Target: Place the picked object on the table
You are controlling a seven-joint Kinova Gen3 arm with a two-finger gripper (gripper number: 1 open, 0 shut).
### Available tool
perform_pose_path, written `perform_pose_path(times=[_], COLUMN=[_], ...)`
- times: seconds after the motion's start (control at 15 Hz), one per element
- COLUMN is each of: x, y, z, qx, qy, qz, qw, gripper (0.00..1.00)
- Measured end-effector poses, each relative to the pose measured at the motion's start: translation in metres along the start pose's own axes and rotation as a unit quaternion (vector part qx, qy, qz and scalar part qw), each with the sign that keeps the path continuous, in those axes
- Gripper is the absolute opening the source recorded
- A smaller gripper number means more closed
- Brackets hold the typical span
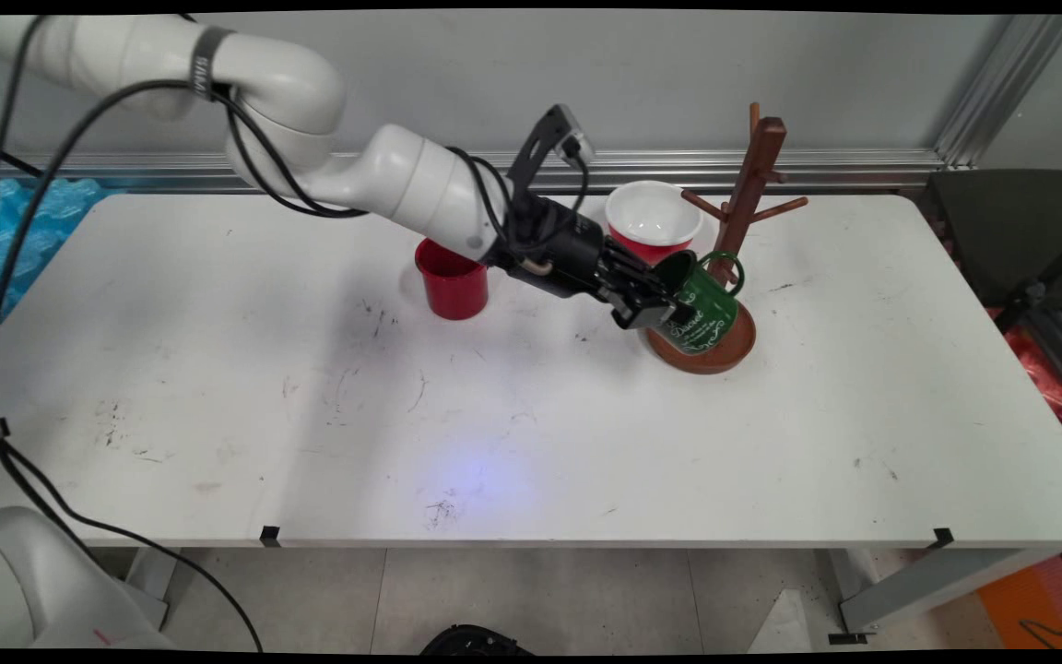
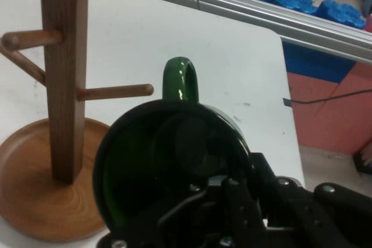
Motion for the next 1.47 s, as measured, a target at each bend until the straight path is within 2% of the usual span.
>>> perform_pose_path(times=[0.47,0.73,0.93,1.2,1.47], x=[0.016,0.019,0.014,0.005,-0.004], y=[0.007,0.007,0.005,0.001,-0.003], z=[-0.039,-0.062,-0.078,-0.094,-0.104], qx=[0.000,0.004,0.007,0.007,0.020], qy=[-0.022,-0.048,-0.078,-0.123,-0.175], qz=[0.009,0.022,0.039,0.076,0.123], qw=[0.9997,0.9986,0.9961,0.9895,0.9767], gripper=[0.00,0.00,0.00,0.00,0.00])
